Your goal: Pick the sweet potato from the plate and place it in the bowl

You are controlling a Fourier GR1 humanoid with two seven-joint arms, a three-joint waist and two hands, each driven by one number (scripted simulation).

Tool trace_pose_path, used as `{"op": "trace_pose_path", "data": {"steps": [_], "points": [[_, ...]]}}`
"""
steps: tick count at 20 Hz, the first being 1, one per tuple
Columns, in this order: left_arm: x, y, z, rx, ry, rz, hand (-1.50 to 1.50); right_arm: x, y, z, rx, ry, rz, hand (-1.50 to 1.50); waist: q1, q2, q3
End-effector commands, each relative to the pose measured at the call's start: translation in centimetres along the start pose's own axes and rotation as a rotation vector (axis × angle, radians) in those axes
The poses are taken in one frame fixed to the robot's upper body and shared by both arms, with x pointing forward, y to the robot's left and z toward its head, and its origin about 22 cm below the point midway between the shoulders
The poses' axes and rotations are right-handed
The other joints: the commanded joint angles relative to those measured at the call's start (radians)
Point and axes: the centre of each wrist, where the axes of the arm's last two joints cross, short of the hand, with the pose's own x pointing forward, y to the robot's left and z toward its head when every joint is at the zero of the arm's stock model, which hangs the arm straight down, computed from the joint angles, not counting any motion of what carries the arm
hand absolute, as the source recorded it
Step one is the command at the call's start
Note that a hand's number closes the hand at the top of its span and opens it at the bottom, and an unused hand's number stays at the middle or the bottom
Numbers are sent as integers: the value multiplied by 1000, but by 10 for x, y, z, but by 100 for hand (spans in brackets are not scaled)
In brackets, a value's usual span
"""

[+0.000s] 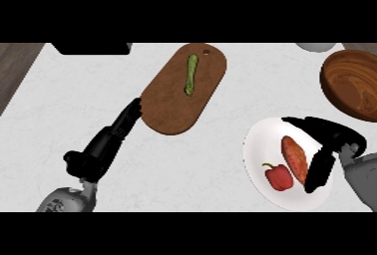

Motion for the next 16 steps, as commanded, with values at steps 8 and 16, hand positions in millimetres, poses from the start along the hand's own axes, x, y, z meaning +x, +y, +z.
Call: {"op": "trace_pose_path", "data": {"steps": [8, 16], "points": [[15, -13, -10, 5, 3, 4, 0, -13, 44, 2, -168, 21, 70, -150, -6, -1, 0], [8, -2, 1, 0, -15, -1, 0, -8, 47, -33, -148, 82, 45, -150, 2, 0, 0]]}}
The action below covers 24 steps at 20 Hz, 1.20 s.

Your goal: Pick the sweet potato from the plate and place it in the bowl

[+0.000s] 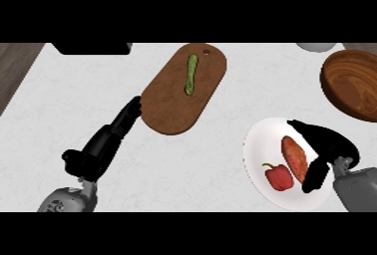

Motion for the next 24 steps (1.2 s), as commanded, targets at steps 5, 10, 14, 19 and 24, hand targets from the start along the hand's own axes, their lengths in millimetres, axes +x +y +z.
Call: {"op": "trace_pose_path", "data": {"steps": [5, 10, 14, 19, 24], "points": [[-8, 4, 9, 1, 1, 5, 0, -26, 7, -22, 38, 22, -20, -150, 1, 0, 0], [2, 13, 5, -2, -1, -4, 0, -11, 25, -29, 48, 12, -3, -150, 0, 0, 0], [-10, -6, 12, 3, 9, 23, 0, -8, 27, -55, 39, -21, -49, -150, 6, 1, 0], [3, 0, -14, -11, -2, 8, 0, -23, 6, -41, -97, -129, -23, 150, -1, 0, 0], [0, -7, -17, -12, -15, 4, 0, -26, 27, -59, -96, -102, -34, 150, 0, 1, 0]]}}
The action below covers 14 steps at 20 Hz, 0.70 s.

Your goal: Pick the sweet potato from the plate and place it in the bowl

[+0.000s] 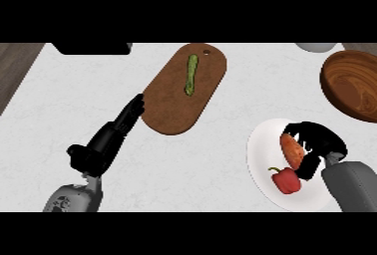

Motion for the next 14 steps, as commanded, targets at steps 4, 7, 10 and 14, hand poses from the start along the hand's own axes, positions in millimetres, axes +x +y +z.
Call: {"op": "trace_pose_path", "data": {"steps": [4, 7, 10, 14], "points": [[-8, -2, -9, 1, -8, 3, 0, 12, -28, 1, -58, -165, 111, 150, -1, 3, 2], [-1, -8, 6, -22, -1, 6, 0, 21, -27, -11, -95, -248, 171, 150, 10, 3, 3], [-11, 11, 4, -9, 16, -4, 0, 14, -28, -14, -139, -241, 165, 150, 3, 3, 2], [-8, -4, 3, 4, -6, -16, 0, 9, -59, 9, -331, -130, 251, 150, -8, -2, 2]]}}
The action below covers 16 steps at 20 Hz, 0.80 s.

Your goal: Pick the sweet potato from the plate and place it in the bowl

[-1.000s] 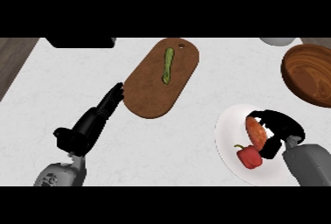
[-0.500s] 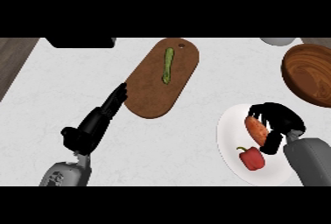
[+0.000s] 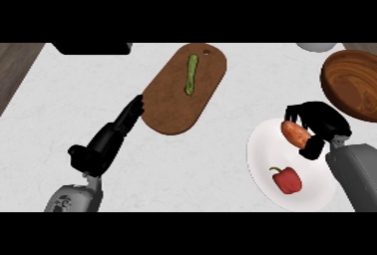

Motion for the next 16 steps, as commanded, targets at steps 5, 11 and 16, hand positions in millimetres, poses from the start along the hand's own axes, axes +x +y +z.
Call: {"op": "trace_pose_path", "data": {"steps": [5, 11, 16], "points": [[-1, 11, 3, 22, 15, 0, 0, 2, -49, 20, -395, 51, -38, 150, -16, -6, -1], [-3, -8, 10, 2, 22, -2, 0, -7, -107, 39, -651, 4, -306, 150, -9, -4, 0], [5, -3, -4, 2, 16, -2, 0, -8, -122, 42, -679, 66, -418, 150, -3, 0, 0]]}}
